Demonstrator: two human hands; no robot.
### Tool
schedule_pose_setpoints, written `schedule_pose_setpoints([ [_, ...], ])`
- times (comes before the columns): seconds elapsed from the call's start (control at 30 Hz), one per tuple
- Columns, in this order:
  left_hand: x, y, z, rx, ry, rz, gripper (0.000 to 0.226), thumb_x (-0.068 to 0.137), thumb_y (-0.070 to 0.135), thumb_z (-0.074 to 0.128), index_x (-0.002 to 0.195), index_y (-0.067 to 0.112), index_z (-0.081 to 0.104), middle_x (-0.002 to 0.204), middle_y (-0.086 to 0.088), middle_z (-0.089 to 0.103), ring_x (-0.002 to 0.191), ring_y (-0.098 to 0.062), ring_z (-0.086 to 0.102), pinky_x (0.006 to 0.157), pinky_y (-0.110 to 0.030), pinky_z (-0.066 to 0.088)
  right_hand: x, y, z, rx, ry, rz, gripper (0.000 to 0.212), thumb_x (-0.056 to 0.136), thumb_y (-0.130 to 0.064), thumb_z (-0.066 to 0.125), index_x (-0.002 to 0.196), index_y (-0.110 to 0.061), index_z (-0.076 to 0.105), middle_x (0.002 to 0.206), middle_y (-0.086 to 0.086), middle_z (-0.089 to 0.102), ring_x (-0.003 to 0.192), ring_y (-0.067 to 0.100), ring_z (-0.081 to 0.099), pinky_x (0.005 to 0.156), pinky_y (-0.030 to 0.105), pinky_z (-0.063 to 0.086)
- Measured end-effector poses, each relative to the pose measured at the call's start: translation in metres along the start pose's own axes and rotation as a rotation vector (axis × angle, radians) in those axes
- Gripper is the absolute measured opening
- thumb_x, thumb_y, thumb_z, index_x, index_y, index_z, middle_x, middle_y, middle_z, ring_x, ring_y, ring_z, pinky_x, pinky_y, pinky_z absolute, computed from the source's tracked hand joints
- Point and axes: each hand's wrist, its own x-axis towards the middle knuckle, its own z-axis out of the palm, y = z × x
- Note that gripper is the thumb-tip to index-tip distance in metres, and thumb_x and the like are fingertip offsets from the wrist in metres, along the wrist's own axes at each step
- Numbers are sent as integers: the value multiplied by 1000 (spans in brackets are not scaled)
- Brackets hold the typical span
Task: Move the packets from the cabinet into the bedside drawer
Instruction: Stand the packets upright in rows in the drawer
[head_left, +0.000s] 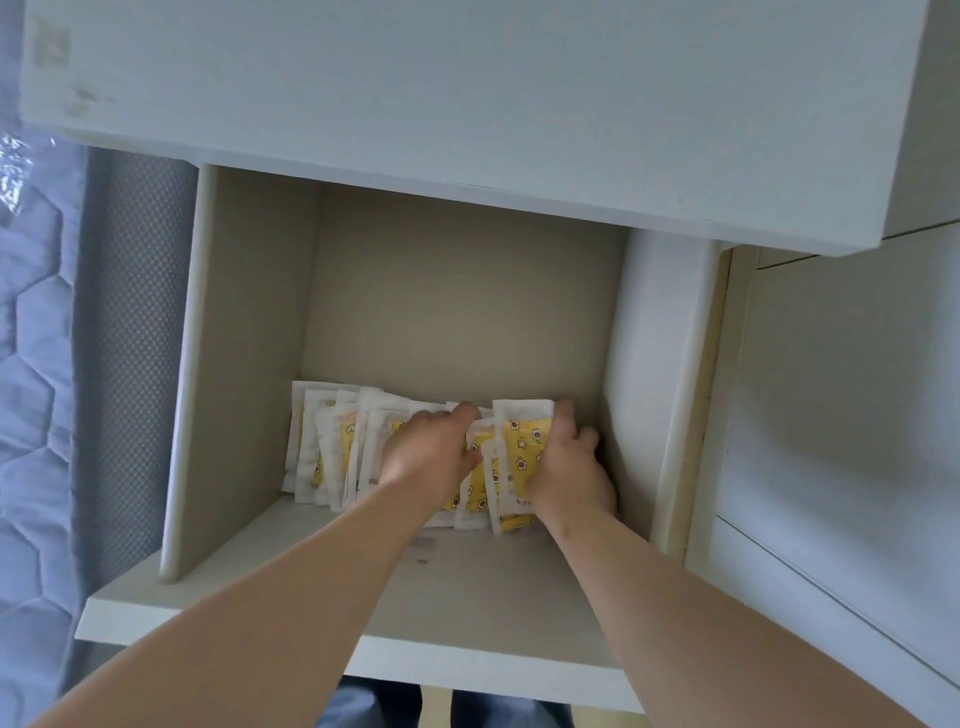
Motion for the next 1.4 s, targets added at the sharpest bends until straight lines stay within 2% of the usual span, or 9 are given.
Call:
schedule_pose_setpoints([
  [0.13, 2, -4, 4, 130, 104, 97, 41, 94, 34, 50, 133, 25, 46, 138, 0, 40, 128, -21, 33, 97, -29, 34, -3, -6, -7, -280, -27, -52, 40, 91, -12, 46, 130, -10, 39, 129, 13, 38, 116, 32, 45, 78, 37, 44],
  [0.3, 6, -5, 3, 170, 92, 166, 44, 92, 36, 53, 135, 28, 45, 149, 6, 30, 139, -18, 21, 110, -34, 17, 3, -6, -14, -437, 117, -384, 64, 85, -6, 53, 142, -20, 26, 153, 10, 13, 134, 33, 22, 102, 40, 30],
  [0.37, 6, -4, 3, 156, 91, 179, 44, 92, 35, 52, 135, 30, 43, 147, 9, 33, 138, -17, 23, 111, -33, 14, 8, -4, -16, -500, 94, -495, 66, 83, -4, 55, 141, -24, 31, 151, 5, 20, 134, 32, 22, 104, 39, 25],
  [0.5, 6, -6, 2, 195, 57, 180, 47, 94, 27, 48, 139, 34, 37, 152, 4, 22, 141, -21, 16, 113, -38, 11, 16, -3, -20, -535, 72, -398, 40, 91, -7, 44, 131, -13, 43, 132, 11, 44, 123, 32, 39, 100, 38, 31],
  [0.63, 3, -14, 6, 267, 9, 150, 56, 94, 20, 46, 141, 43, 28, 149, 2, 23, 138, -22, 16, 113, -47, 9, 13, -3, -13, -512, 56, -314, 37, 95, -3, 35, 131, -7, 41, 131, 16, 43, 121, 33, 41, 97, 38, 37],
  [0.8, 7, -8, 2, 334, 16, 214, 70, 92, 28, 51, 147, 39, 9, 139, 2, 34, 132, -21, 25, 113, -48, 11, 12, 4, -10, -420, 14, -261, 36, 93, -5, 44, 129, -9, 41, 130, 15, 40, 120, 33, 37, 85, 36, 46],
  [1.07, 1, -48, -9, 485, -50, 71, 121, 67, 62, 70, 147, 32, -14, 156, -3, -16, 142, -32, -21, 109, -64, -6, 14, 3, -4, -309, 18, -246, 37, 93, 0, 41, 128, -11, 42, 130, 13, 42, 121, 33, 38, 90, 37, 43],
  [1.2, -3, -71, -15, 587, -98, 58, 122, 67, 52, 74, 146, 37, -18, 156, -3, -11, 144, -31, -6, 111, -61, 7, 15, 6, -2, -319, 22, -225, 38, 93, -1, 38, 130, -12, 40, 131, 14, 41, 121, 33, 38, 92, 38, 45],
  [1.4, -1, -87, -21, 703, -1, 223, 100, 83, 39, 61, 146, 39, -16, 151, -1, 15, 130, -24, 27, 105, -37, 27, 12, 2, 5, -312, 6, -259, 41, 94, -2, 38, 134, -13, 37, 134, 13, 38, 124, 32, 35, 92, 35, 43],
])
